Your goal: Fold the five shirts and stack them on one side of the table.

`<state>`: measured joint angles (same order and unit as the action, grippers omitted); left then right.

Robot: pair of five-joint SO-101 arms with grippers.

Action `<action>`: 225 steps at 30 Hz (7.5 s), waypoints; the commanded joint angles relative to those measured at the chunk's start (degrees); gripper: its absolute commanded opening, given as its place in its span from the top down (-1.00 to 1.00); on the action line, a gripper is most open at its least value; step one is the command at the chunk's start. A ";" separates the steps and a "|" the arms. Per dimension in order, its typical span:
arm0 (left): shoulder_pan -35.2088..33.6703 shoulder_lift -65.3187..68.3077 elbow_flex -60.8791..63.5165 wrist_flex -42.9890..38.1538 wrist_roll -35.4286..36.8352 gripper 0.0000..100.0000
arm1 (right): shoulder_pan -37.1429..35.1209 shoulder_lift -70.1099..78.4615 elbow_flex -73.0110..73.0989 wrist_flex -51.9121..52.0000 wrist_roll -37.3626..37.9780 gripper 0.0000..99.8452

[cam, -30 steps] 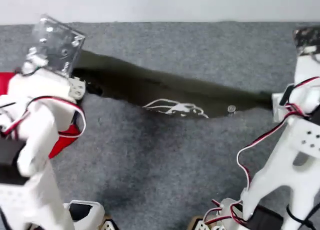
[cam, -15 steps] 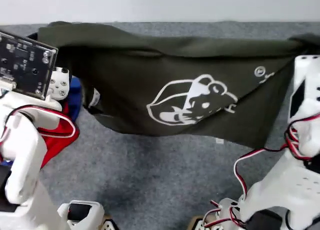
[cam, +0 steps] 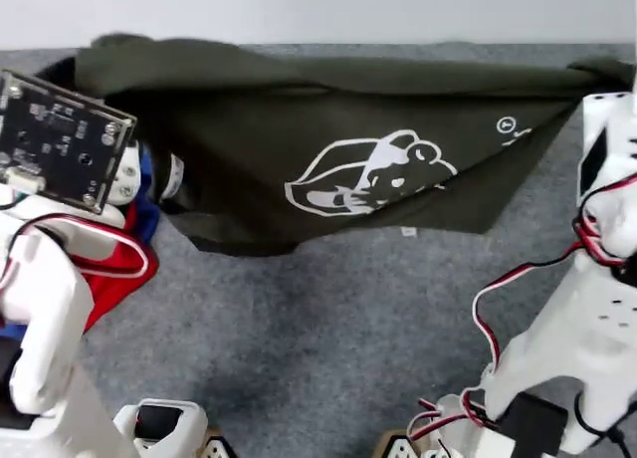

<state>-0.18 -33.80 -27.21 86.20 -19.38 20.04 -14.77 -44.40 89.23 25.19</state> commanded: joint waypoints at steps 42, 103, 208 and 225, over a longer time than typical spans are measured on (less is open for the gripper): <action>-0.53 9.32 -12.88 12.31 1.14 0.97 | -6.11 6.64 13.36 13.67 1.14 0.98; -9.85 -6.07 15.78 6.77 21.63 0.96 | -1.45 -25.54 44.04 4.88 -19.43 0.98; -17.76 11.43 62.99 9.14 -26.55 0.91 | -7.96 1.71 73.41 -12.88 -6.95 0.98; -14.24 12.04 50.24 -2.64 -10.29 0.91 | -9.36 0.04 61.89 -21.58 -7.38 0.98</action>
<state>-16.09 -20.53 24.84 83.21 -30.11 10.99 -12.92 20.40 68.92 17.89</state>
